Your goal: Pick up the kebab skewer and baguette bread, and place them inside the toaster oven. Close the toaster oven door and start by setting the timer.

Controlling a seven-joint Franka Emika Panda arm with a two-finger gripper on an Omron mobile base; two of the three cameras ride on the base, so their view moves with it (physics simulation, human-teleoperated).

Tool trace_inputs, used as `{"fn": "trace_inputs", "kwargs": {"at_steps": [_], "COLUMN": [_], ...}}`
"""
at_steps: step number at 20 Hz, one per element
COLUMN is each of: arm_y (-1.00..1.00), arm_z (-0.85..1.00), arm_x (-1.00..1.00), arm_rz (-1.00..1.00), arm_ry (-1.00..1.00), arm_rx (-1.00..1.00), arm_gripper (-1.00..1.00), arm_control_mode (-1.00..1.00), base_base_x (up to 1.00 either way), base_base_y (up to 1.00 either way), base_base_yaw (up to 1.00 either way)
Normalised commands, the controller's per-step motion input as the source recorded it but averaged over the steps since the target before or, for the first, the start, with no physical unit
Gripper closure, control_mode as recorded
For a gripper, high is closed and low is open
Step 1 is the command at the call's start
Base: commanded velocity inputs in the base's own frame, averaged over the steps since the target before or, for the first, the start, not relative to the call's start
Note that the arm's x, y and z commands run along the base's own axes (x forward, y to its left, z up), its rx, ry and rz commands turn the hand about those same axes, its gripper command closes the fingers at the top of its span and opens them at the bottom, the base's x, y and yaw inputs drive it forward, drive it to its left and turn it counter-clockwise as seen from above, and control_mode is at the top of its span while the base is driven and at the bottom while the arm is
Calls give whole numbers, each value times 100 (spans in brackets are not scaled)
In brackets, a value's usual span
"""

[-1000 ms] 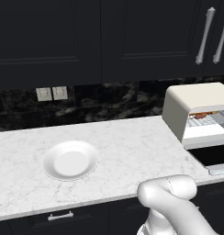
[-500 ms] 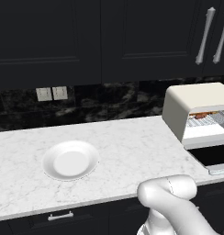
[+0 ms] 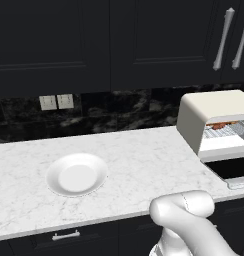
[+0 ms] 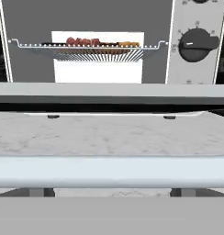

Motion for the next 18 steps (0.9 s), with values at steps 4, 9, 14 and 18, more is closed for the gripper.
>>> {"fn": "trace_inputs", "kwargs": {"at_steps": [4, 9, 14, 18], "arm_y": [0, 0, 0, 0], "arm_z": [63, 72, 68, 67], "arm_x": [0, 2, 7, 5], "arm_rz": [0, 0, 0, 0], "arm_ry": [-5, -4, -3, -5], "arm_rx": [0, 0, 0, 0], "arm_gripper": [-100, -100, -100, -100], "arm_control_mode": [-100, -100, -100, -100], "base_base_x": [0, 0, 0, 0], "base_base_y": [0, 0, 0, 0], "base_base_yaw": [0, 0, 0, 0]}}
